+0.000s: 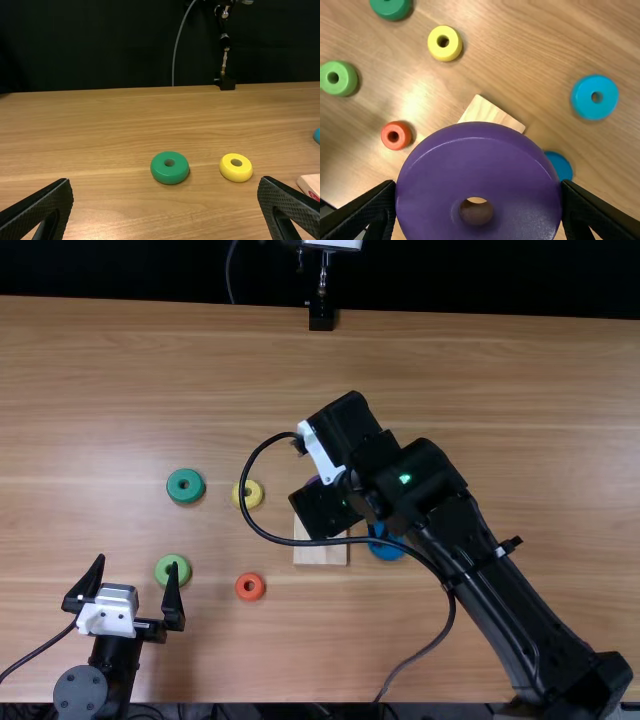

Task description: Build the Hanoi tower: stack the rings onto the peg from bottom to top in this color order: purple, dark blue, light blue, dark green, light green, yellow, orange.

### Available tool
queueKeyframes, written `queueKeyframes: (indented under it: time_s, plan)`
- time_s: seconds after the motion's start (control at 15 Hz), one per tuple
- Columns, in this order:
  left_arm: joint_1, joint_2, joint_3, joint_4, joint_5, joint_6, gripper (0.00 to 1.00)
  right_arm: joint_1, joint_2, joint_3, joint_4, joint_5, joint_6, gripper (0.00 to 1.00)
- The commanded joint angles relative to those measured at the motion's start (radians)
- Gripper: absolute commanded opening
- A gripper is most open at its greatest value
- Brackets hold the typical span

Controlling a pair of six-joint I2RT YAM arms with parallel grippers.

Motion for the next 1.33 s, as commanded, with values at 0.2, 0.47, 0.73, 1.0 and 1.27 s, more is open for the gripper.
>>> queueKeyframes:
  time_s: [0.2, 0.47, 0.73, 1.0, 1.27]
  plan:
    - [-0.008, -0.006, -0.009, -0.045, -0.005, 0.006, 1.0, 0.021, 0.022, 0.033, 0.028, -0.007, 0.005, 0.0]
    - [-0.008, -0.006, -0.009, -0.045, -0.007, 0.006, 1.0, 0.018, 0.024, 0.023, 0.026, -0.007, 0.005, 0.0]
    - [-0.008, -0.006, -0.009, -0.045, -0.007, 0.006, 1.0, 0.013, 0.032, 0.03, 0.017, -0.007, 0.005, 0.0]
    - [-0.008, -0.006, -0.009, -0.045, -0.007, 0.006, 1.0, 0.013, 0.027, 0.031, 0.011, -0.007, 0.005, 0.0]
    - [-0.008, -0.006, -0.009, -0.045, -0.007, 0.006, 1.0, 0.012, 0.022, 0.033, 0.007, -0.007, 0.005, 0.0]
